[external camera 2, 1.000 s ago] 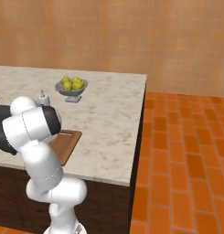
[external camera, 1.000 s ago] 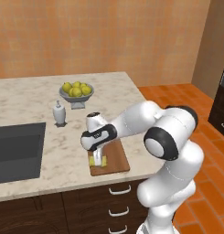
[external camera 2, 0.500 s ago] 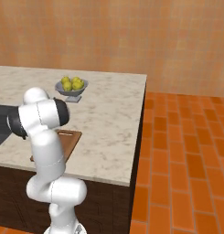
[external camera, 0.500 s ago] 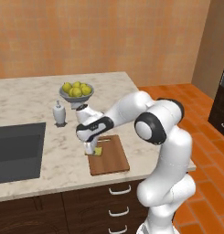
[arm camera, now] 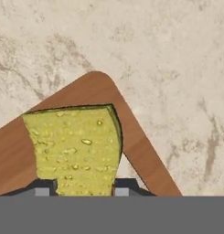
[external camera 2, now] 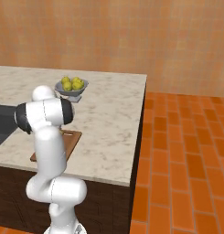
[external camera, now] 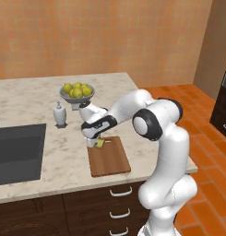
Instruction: Pick up the sponge from the counter and clean the cutting board by briefly scrubbing or pressing down on the cutting board. Once finished, release the sponge.
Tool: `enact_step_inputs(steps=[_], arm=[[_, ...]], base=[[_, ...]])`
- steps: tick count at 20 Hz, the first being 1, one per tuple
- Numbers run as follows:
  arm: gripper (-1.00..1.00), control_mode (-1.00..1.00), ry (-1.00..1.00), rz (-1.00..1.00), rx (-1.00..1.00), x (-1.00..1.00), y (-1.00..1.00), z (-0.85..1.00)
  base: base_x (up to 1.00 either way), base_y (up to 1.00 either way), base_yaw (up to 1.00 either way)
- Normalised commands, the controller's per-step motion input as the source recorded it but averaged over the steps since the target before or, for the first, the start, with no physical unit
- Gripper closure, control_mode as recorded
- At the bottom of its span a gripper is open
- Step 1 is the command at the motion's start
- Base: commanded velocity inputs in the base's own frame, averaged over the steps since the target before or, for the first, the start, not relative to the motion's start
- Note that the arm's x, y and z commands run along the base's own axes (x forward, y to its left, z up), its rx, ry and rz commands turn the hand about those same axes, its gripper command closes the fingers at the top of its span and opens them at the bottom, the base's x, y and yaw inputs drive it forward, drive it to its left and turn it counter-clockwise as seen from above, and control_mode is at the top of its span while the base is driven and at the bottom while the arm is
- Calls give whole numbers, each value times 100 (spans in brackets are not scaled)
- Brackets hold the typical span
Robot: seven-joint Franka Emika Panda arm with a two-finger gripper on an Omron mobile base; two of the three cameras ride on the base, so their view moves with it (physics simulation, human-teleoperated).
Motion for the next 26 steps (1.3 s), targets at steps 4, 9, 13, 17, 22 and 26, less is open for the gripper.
enact_step_inputs(steps=[4,9,13,17,22,26], arm=[[100,-100,-9,-10,4,18,-5,-26],[100,-100,-4,-5,8,-24,0,-74],[-100,-100,-6,0,5,-75,0,-38],[-100,-100,0,-8,3,-42,-47,68],[-100,-100,0,-9,-1,-1,-37,100],[-100,-100,-1,-3,8,-39,-46,100]], base=[[0,0,0],[0,0,0],[0,0,0],[0,0,0],[0,0,0],[0,0,0]])
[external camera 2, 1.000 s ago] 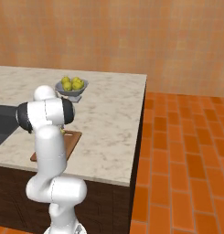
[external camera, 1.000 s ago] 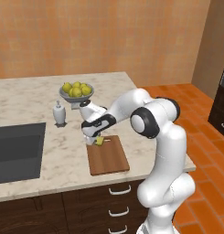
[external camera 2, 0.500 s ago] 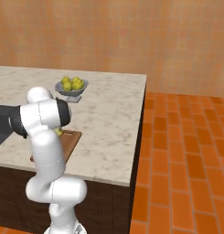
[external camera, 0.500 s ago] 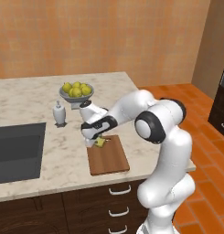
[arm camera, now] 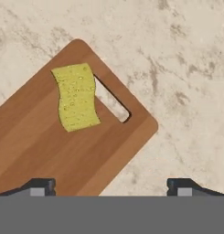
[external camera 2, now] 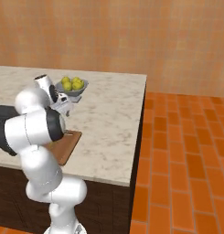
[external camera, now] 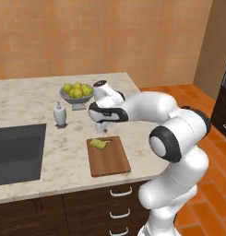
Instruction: Pick up the sponge from the counter and clean the cutting board by briefly scrubbing or pressing down on the cutting board. Once finished, release the sponge.
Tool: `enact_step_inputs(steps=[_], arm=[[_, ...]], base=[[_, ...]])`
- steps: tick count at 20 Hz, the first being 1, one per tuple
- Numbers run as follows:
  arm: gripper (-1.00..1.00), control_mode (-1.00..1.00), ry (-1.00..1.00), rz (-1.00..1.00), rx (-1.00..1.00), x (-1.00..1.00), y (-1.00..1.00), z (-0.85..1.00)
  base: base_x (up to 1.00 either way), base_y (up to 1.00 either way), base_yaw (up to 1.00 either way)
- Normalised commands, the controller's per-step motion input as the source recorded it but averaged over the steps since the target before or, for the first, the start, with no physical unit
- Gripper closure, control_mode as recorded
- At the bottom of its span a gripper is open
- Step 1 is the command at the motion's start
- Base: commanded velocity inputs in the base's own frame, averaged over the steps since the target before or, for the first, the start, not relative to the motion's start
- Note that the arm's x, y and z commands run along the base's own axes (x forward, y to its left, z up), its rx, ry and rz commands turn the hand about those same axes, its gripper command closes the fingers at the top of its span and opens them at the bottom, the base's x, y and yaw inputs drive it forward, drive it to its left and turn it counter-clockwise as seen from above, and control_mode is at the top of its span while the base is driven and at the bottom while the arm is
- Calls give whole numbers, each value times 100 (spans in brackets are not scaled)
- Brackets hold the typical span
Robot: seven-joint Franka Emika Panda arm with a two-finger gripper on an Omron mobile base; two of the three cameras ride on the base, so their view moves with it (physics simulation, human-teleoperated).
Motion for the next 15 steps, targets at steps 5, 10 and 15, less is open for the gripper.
enact_step_inputs(steps=[5,10,15], arm=[[-100,-100,-14,-2,20,-74,-34,100],[-100,-100,-33,-14,29,-84,-33,100],[-100,-100,-32,-17,19,-82,-26,100]], base=[[0,0,0],[0,0,0],[0,0,0]])
